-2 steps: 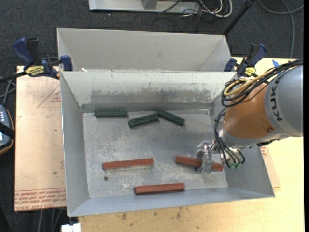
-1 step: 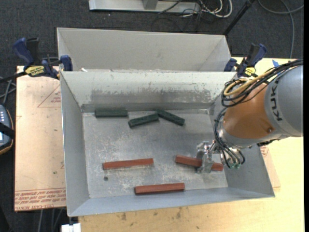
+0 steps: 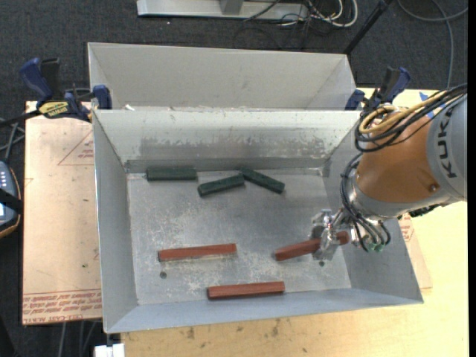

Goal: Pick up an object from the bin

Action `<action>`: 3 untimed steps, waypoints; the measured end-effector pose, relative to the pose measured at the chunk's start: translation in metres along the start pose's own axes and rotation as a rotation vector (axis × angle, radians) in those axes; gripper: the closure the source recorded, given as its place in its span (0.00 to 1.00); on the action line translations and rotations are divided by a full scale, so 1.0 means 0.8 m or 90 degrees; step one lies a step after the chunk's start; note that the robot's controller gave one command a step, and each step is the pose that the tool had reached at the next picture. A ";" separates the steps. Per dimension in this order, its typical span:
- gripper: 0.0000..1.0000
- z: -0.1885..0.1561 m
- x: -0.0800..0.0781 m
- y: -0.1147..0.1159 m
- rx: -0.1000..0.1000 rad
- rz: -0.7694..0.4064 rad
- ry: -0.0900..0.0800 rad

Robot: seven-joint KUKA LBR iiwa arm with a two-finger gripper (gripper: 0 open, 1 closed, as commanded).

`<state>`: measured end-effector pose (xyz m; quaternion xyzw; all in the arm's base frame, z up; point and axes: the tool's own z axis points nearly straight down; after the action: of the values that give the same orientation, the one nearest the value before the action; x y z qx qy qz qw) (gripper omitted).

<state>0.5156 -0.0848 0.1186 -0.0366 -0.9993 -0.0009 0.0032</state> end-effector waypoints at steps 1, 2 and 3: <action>1.00 -0.043 -0.026 -0.003 0.000 0.066 -0.007; 0.00 -0.183 -0.012 0.013 0.000 0.098 -0.010; 0.00 -0.179 -0.010 0.013 0.000 0.098 -0.006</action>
Offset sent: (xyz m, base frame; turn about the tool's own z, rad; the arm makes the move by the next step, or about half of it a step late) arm 0.0089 0.0089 0.1435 0.1559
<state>0.5255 -0.0754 0.2621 -0.1132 -0.9936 -0.0002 -0.0015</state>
